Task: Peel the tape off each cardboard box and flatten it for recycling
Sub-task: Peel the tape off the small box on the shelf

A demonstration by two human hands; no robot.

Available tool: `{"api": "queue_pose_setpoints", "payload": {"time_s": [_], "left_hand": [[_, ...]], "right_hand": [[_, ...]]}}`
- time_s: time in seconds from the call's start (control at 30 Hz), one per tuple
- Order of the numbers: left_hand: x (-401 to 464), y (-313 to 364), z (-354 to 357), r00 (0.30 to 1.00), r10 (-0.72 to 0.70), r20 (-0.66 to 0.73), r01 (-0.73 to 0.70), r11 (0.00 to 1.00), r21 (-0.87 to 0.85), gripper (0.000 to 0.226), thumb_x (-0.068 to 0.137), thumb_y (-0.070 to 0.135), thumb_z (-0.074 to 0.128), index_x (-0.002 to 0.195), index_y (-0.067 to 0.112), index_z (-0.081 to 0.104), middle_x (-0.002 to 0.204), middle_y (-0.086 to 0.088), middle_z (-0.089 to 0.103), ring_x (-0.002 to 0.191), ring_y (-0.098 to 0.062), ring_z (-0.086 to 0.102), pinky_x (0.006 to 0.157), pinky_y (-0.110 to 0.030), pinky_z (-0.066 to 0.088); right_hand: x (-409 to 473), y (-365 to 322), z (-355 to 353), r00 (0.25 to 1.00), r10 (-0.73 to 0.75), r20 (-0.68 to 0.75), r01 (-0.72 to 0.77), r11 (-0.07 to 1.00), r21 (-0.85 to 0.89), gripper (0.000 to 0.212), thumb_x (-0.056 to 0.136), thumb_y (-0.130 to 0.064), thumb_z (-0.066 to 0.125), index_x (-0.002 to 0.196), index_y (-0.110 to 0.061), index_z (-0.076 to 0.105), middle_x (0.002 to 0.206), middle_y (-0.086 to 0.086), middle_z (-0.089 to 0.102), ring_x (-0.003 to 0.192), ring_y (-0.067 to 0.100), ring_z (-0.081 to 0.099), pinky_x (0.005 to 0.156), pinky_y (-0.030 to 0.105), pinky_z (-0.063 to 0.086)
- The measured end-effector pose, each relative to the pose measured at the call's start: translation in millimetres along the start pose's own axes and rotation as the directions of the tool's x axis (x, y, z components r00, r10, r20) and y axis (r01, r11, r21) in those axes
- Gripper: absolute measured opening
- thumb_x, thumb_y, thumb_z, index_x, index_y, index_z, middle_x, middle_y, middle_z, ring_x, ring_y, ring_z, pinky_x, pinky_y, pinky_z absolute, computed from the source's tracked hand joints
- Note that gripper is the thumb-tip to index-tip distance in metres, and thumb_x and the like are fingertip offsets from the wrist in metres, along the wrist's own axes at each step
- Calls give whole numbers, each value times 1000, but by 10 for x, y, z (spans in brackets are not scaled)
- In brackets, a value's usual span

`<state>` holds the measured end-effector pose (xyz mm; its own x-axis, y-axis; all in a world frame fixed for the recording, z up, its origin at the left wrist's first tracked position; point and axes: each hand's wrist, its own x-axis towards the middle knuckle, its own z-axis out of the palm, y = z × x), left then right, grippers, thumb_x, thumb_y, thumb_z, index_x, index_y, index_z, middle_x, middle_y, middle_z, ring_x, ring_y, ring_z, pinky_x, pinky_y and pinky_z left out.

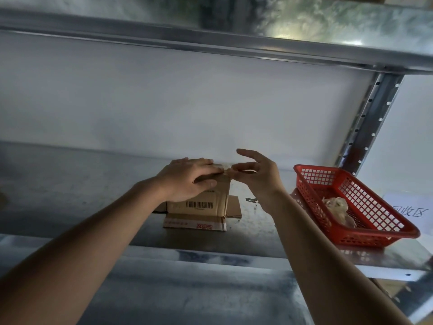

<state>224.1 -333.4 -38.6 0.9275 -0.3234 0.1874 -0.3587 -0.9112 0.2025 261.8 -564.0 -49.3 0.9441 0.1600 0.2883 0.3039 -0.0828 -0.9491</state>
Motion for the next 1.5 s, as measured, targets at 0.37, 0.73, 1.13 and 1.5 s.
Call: {"api": "queue_pose_setpoints", "payload": {"time_s": [0.37, 0.73, 1.13, 1.5], "left_hand": [[31, -57, 17, 1000, 22, 1, -22, 1000, -15, 52, 99, 71, 36, 150, 64, 29, 167, 21, 26, 154, -20, 26, 122, -48, 20], [46, -61, 5, 999, 46, -5, -46, 999, -19, 51, 101, 66, 39, 151, 58, 35, 166, 17, 30, 154, -19, 27, 123, -50, 23], [23, 0, -33, 996, 91, -13, -91, 996, 7, 45, 105, 58, 41, 150, 55, 39, 160, 19, 38, 148, -19, 36, 119, -49, 29], [28, -21, -21, 999, 36, 17, -36, 999, -30, 47, 102, 63, 42, 148, 62, 36, 167, 16, 29, 155, -18, 24, 125, -46, 17]], "right_hand": [[-7, -92, 136, 987, -156, -38, 160, 970, 184, 25, 84, -9, 85, 107, -18, 80, 98, 11, 77, 94, 23, 76, 85, 32, 61], [-80, -51, 105, 981, -183, 60, 193, 937, -291, 12, 92, -17, 78, 95, -27, 83, 97, -13, 78, 93, -2, 72, 85, 18, 57], [-82, -214, 99, 971, -229, 63, 235, 890, -390, 36, 68, -15, 96, 92, -33, 77, 77, -15, 76, 68, 3, 70, 60, 11, 47], [-127, -194, 202, 952, -301, 51, 279, 791, -545, 8, 86, -25, 85, 89, -31, 82, 90, -15, 67, 77, 5, 64, 65, 11, 45]]}}
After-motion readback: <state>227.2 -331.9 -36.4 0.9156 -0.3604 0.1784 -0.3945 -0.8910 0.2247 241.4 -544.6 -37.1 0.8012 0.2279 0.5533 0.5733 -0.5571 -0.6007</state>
